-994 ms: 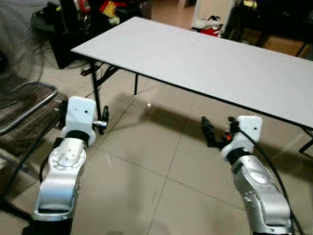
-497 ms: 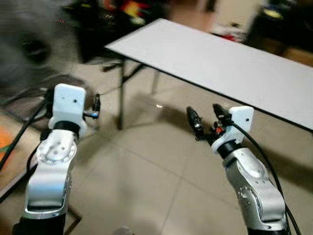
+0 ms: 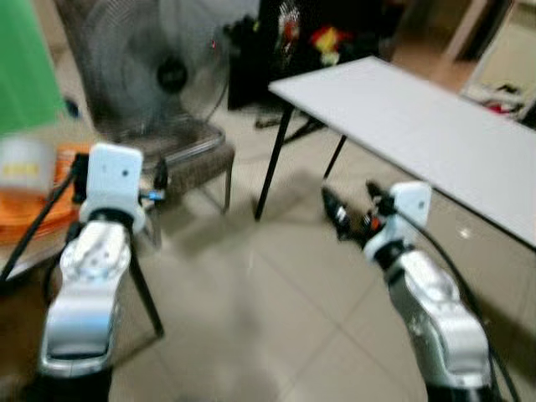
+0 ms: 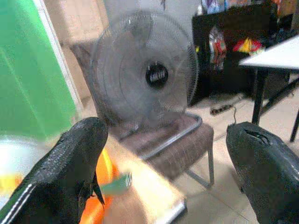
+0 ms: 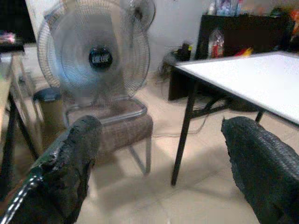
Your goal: Setting the table
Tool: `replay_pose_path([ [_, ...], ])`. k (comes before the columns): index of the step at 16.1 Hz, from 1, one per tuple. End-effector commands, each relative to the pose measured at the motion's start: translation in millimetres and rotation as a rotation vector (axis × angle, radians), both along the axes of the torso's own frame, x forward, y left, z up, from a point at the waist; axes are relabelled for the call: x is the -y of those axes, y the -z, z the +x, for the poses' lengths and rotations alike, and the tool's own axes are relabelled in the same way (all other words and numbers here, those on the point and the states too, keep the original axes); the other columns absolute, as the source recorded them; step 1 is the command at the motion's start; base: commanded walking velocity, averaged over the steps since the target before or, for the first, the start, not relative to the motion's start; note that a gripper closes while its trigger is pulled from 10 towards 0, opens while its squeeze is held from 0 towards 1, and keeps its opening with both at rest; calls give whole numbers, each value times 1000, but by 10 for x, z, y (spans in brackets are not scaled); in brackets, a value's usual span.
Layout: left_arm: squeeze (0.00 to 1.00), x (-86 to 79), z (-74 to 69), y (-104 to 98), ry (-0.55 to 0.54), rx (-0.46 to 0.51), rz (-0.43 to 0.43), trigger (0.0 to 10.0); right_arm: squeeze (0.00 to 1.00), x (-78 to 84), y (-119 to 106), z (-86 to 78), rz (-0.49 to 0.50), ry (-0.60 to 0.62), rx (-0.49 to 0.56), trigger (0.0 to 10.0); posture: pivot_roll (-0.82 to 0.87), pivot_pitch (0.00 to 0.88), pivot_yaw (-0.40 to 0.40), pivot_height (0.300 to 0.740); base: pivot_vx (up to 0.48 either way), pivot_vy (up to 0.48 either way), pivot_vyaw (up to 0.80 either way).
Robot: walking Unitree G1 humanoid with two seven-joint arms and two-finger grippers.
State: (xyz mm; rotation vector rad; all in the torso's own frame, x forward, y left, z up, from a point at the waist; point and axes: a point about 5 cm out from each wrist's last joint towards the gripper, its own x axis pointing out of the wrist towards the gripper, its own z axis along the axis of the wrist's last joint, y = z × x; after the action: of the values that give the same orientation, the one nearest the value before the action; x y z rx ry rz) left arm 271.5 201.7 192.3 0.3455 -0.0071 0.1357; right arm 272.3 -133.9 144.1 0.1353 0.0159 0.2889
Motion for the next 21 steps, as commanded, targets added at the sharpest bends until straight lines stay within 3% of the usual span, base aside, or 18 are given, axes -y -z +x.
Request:
replay_pose_path([
  [1,0,22,-9,6,-13,1,-13,10000,0,65,-31,34,-35,19,16,10000,136,0,-103,740,0,-480,800],
  [4,0,6,-46,69,-45,-7,-30,10000,0,93,-51,75,-72,15,28,10000,141,0,-119,740,0,-104,800],
  [7,0,-32,-88,89,-60,-21,-42,10000,0,3,-42,84,-19,-3,25,10000,154,0,-119,740,0,0,267],
  [8,0,-36,-88,96,-46,-25,-45,10000,0,4,10,77,48,34,-16,10000,150,0,-98,740,0,0,0],
  [12,0,75,18,94,75,-52,-61,10000,0,83,134,-55,84,144,-53,10000,111,0,13,740,0,0,0],
  [16,0,215,129,72,166,-55,-84,10000,0,197,60,-163,29,163,-11,10000,81,0,64,740,218,0,200],
  [21,0,316,139,78,195,-31,-73,10000,0,124,-17,-48,17,112,29,10000,76,0,10,740,329,0,800],
])
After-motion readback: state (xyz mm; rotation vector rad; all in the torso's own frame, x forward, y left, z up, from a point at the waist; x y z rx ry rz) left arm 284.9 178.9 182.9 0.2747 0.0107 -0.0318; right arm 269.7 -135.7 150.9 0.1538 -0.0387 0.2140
